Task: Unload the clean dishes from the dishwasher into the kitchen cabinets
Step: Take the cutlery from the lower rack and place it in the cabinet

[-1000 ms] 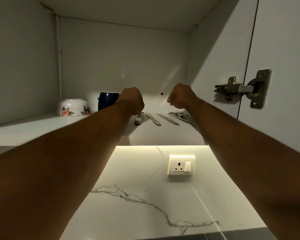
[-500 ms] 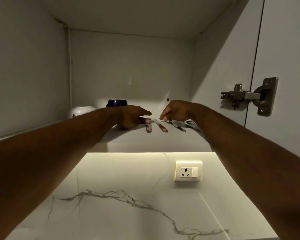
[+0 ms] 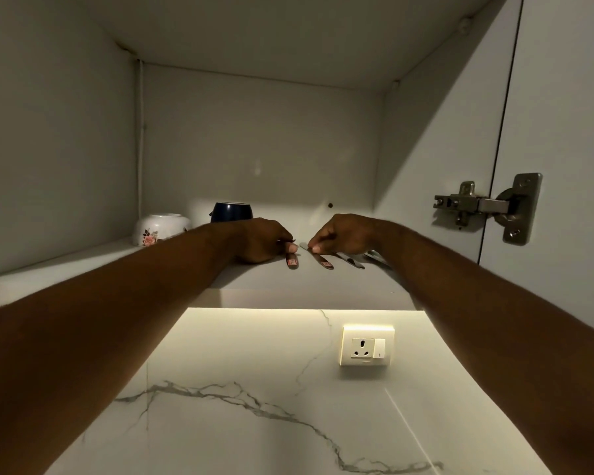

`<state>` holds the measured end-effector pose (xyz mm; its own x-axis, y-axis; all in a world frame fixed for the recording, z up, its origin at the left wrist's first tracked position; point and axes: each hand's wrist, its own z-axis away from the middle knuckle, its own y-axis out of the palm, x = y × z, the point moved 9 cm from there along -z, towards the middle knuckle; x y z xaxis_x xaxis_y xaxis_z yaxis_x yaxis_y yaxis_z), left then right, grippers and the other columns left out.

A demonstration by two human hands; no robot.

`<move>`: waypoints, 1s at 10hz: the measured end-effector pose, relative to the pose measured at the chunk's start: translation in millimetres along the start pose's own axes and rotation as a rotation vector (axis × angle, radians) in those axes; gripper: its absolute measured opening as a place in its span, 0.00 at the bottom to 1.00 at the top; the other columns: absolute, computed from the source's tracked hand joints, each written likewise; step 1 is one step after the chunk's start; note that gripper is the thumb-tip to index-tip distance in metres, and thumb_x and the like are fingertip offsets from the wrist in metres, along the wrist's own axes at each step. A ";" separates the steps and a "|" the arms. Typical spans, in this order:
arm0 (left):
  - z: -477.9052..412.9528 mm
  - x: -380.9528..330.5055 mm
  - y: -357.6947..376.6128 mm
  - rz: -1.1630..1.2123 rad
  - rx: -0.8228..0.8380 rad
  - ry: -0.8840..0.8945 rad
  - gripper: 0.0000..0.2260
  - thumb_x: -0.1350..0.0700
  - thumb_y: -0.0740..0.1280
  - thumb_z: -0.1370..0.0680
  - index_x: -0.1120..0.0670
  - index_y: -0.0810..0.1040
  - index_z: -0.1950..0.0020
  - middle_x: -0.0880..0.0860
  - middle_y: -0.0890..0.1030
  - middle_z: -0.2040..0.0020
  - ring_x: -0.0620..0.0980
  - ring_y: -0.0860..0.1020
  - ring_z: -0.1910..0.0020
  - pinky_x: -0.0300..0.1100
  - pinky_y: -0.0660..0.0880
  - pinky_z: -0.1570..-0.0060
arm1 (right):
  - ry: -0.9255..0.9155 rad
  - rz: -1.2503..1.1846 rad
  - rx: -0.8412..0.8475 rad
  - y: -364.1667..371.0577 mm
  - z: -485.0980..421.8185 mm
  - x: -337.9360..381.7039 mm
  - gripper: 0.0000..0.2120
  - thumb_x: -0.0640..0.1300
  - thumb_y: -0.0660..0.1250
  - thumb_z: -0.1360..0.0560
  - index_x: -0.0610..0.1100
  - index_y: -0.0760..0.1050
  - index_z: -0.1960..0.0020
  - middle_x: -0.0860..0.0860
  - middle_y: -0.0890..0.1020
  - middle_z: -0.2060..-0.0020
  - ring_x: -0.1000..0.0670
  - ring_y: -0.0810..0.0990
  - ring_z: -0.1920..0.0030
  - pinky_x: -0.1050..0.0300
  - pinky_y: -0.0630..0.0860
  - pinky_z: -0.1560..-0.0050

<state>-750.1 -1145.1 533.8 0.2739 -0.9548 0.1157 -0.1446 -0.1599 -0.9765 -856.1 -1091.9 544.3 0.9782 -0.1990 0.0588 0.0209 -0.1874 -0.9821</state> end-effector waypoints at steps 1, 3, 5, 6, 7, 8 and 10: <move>0.9 3.3 0.0 0.021 0.000 -0.015 0.18 0.48 0.53 0.16 0.57 0.76 0.38 0.55 0.78 0.39 0.55 0.75 0.41 0.47 0.69 0.38 | 0.017 0.003 -0.028 0.6 -1.8 -3.3 0.10 0.55 0.66 0.23 0.53 0.84 0.49 0.46 0.84 0.49 0.46 0.81 0.47 0.50 0.75 0.41; -0.9 12.1 -2.9 0.128 -0.083 -0.113 0.23 0.49 0.54 0.16 0.54 0.58 0.21 0.57 0.68 0.26 0.57 0.67 0.28 0.46 0.63 0.30 | 0.053 0.056 -0.181 -18.7 -2.6 -7.9 0.11 0.46 0.65 0.21 0.51 0.82 0.42 0.53 0.81 0.40 0.50 0.76 0.37 0.51 0.69 0.35; 6.1 -21.8 -11.3 0.184 -0.125 0.034 0.21 0.48 0.50 0.15 0.47 0.60 0.22 0.52 0.80 0.41 0.51 0.73 0.42 0.39 0.65 0.45 | 0.190 0.223 -0.288 -35.1 6.0 -25.1 0.11 0.46 0.68 0.24 0.56 0.82 0.44 0.59 0.81 0.41 0.52 0.74 0.37 0.49 0.64 0.35; 5.4 -29.9 -4.1 0.155 -0.048 0.065 0.17 0.47 0.48 0.15 0.49 0.76 0.46 0.43 0.76 0.62 0.49 0.74 0.55 0.39 0.65 0.51 | 0.158 0.257 -0.193 -23.2 3.9 -21.9 0.10 0.49 0.70 0.25 0.55 0.83 0.44 0.60 0.82 0.44 0.54 0.74 0.38 0.53 0.64 0.42; 1.9 -27.2 -5.1 0.128 -0.066 0.063 0.21 0.47 0.49 0.15 0.49 0.72 0.63 0.44 0.75 0.65 0.45 0.73 0.62 0.42 0.68 0.51 | 0.162 0.253 -0.190 -20.9 3.0 -22.9 0.09 0.50 0.70 0.25 0.55 0.83 0.45 0.60 0.83 0.46 0.54 0.74 0.39 0.52 0.62 0.43; 2.2 -28.7 -5.3 0.120 -0.058 0.080 0.21 0.47 0.49 0.15 0.50 0.72 0.62 0.44 0.75 0.66 0.46 0.73 0.63 0.41 0.68 0.53 | 0.183 0.239 -0.212 -26.6 6.2 -23.1 0.10 0.50 0.70 0.25 0.55 0.83 0.44 0.60 0.82 0.44 0.53 0.73 0.37 0.50 0.62 0.40; 6.1 -24.4 -15.2 0.104 -0.175 0.094 0.21 0.47 0.48 0.15 0.57 0.70 0.30 0.57 0.78 0.36 0.57 0.73 0.36 0.47 0.67 0.36 | 0.334 0.306 -0.163 -31.7 5.0 -40.2 0.10 0.45 0.70 0.25 0.45 0.83 0.46 0.50 0.84 0.47 0.51 0.81 0.46 0.55 0.77 0.47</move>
<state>-748.8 -1117.9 544.7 0.1606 -0.9862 0.0408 -0.3322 -0.0929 -0.9386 -895.0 -1073.2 572.1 0.8142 -0.5614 -0.1481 -0.3163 -0.2150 -0.9240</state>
